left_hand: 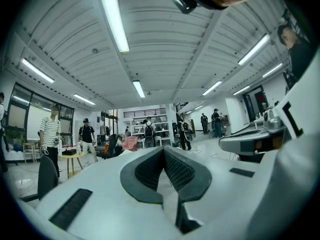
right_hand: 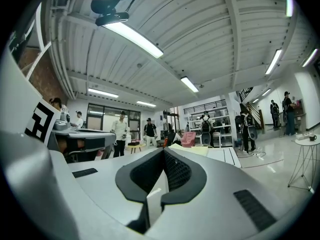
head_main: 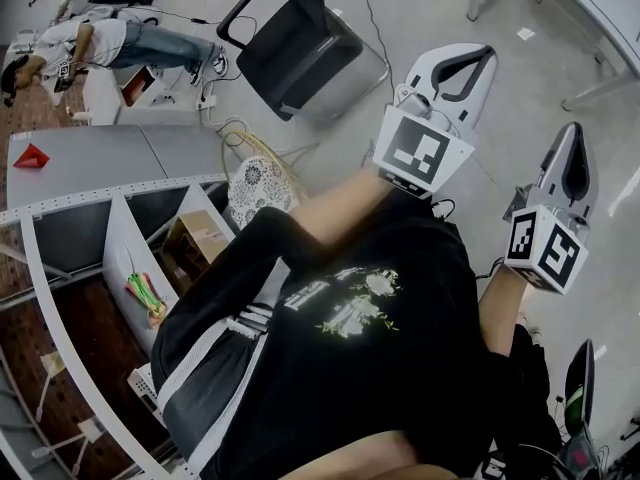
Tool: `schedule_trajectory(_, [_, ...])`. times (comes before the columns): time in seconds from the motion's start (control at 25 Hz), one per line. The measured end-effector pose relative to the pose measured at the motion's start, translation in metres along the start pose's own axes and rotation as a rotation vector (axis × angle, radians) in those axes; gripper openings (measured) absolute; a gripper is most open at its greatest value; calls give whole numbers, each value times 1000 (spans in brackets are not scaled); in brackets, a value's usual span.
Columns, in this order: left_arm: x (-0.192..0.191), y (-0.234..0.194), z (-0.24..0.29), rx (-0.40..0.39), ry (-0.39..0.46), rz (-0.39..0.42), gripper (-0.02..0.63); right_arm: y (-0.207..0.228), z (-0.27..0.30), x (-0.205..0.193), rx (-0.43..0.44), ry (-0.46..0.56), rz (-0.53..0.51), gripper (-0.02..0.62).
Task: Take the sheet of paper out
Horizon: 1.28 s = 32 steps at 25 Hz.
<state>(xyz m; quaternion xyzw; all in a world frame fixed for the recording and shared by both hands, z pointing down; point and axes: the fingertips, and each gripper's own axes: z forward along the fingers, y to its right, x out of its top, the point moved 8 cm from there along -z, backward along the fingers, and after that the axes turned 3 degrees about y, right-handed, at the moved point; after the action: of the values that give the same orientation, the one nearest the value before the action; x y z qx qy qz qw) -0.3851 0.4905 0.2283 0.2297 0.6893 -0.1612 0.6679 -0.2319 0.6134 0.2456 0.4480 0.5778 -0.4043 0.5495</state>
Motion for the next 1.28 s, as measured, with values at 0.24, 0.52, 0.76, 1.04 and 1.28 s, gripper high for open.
schedule_trajectory(0.24, [-8,-22,11,27,-32,-3,-6,-4,27,-10,25,-33,14,0])
schedule_trajectory(0.52, [-20,-55,39,64,-52,-19,-6,-10,76,-18,63,-84,6,0])
schedule_trajectory(0.76, [-23,-90,72,82,-21,-34,-6,-13,133,-11,108,-68,-20,0])
schedule_trajectory(1.04, [-24,-142,95,136,-6,-43,-6,-30,197,-3,156,-55,-12,0])
schedule_trajectory(1.28, [-26,-179,111,127,7,-50,-6,-52,234,-2,164,-32,-11,0])
